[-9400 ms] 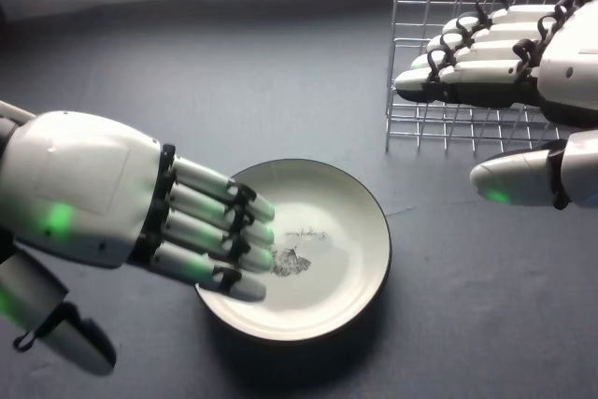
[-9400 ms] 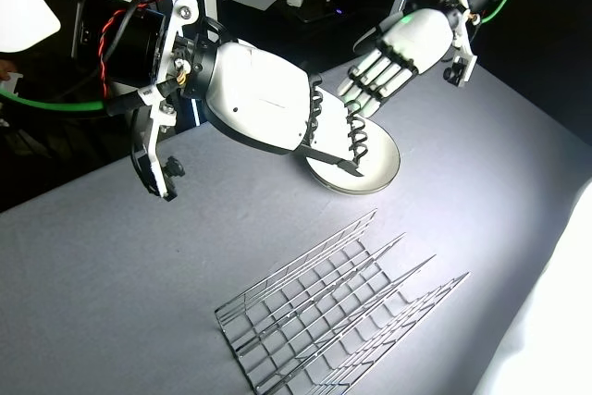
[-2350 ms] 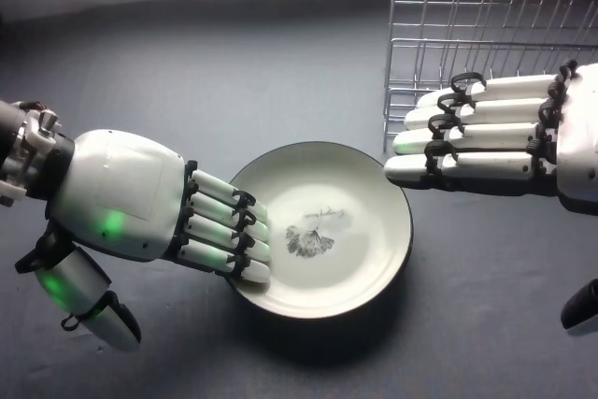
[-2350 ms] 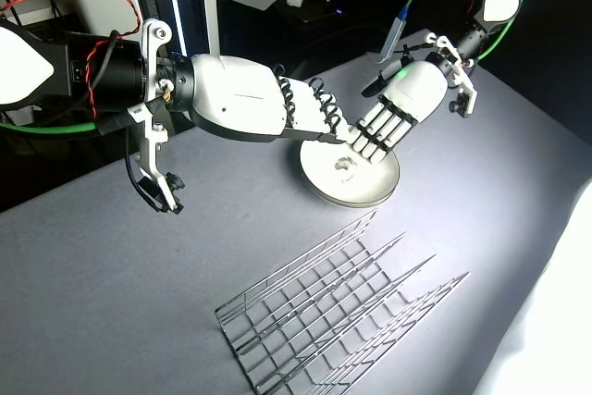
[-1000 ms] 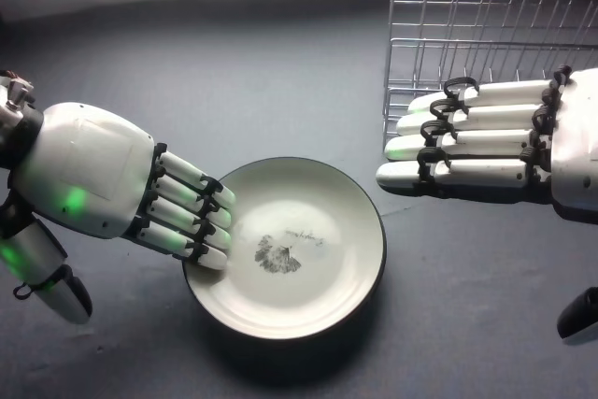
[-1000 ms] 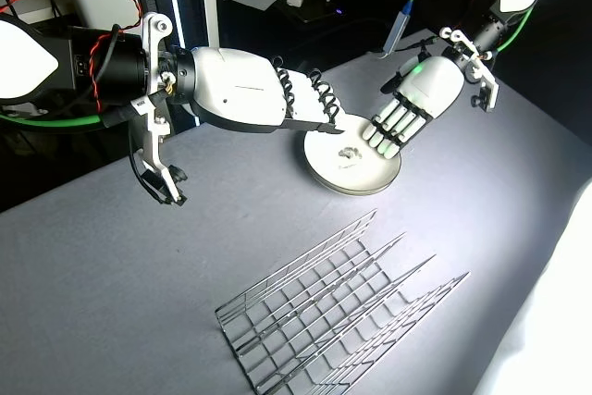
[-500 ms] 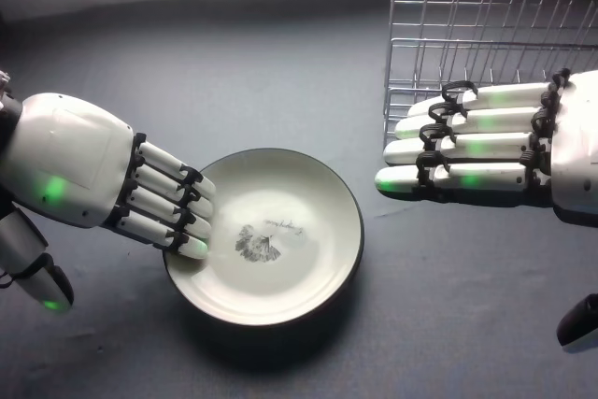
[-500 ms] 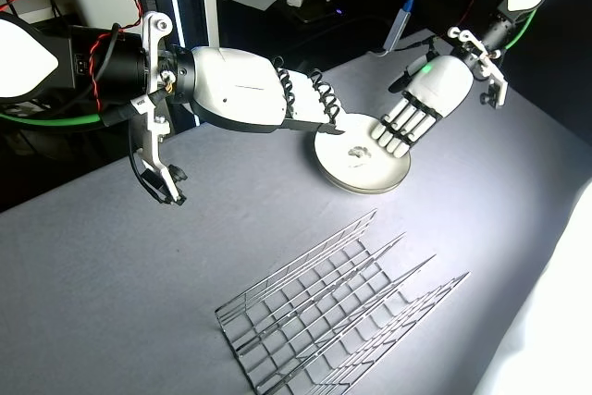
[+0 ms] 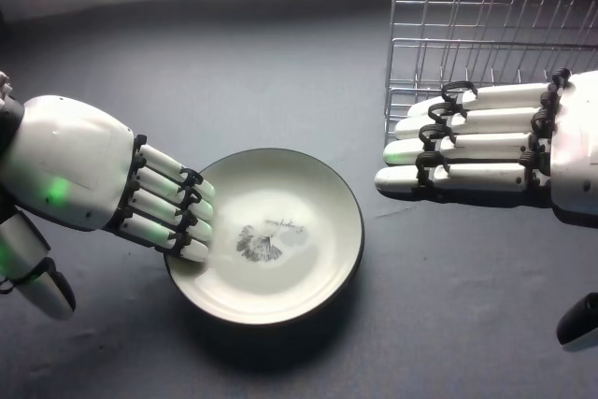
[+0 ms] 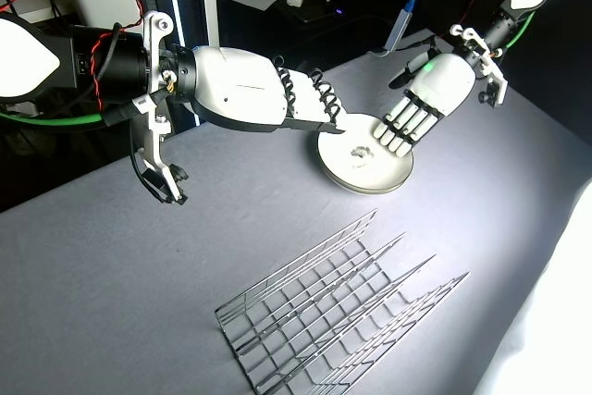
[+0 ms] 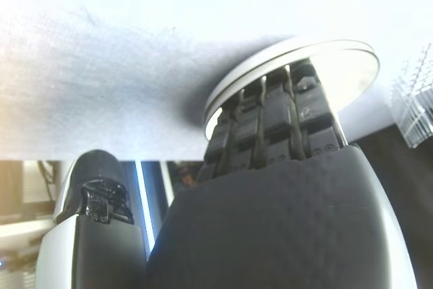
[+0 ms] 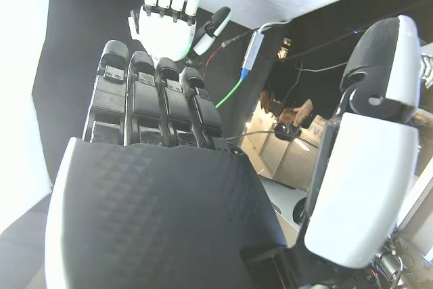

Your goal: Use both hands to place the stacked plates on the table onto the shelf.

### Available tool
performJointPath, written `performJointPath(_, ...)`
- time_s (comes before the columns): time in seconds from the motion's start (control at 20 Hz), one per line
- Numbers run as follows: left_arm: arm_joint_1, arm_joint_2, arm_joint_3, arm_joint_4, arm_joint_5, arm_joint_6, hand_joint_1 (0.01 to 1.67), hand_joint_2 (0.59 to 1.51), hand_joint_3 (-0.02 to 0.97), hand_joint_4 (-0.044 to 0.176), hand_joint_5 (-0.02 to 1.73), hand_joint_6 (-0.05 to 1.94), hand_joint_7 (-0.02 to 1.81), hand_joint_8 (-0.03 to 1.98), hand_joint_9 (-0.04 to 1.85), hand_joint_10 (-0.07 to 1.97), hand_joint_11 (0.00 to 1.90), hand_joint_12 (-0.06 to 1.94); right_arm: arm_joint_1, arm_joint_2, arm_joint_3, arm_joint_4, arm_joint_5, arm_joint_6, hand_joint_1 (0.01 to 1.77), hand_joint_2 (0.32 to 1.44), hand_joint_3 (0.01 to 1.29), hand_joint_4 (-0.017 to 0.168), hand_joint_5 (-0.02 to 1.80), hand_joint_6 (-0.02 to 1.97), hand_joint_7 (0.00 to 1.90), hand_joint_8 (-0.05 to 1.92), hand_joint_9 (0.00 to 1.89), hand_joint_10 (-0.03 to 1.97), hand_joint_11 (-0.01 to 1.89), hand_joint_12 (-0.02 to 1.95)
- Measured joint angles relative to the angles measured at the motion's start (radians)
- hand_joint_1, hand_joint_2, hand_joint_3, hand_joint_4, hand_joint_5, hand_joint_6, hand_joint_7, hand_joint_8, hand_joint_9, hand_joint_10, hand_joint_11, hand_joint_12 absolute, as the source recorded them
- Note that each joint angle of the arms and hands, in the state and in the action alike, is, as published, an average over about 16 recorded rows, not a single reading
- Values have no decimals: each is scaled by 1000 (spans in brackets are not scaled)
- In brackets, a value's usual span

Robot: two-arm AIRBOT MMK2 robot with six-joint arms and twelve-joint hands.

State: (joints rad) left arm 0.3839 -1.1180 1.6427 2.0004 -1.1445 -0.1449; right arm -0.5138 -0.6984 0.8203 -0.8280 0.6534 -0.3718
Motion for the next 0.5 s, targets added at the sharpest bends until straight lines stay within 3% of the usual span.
performJointPath(0.5, 70, 5, -45, -78, 29, -6, 14, 1186, 7, -9, 20, -25, 20, -7, 45, 0, 42, 107, 0, 1, -7, 0, 0, -2, 919, 746, 18, 4, 18, 19, 13, 12, 15, 12, 14, 84)
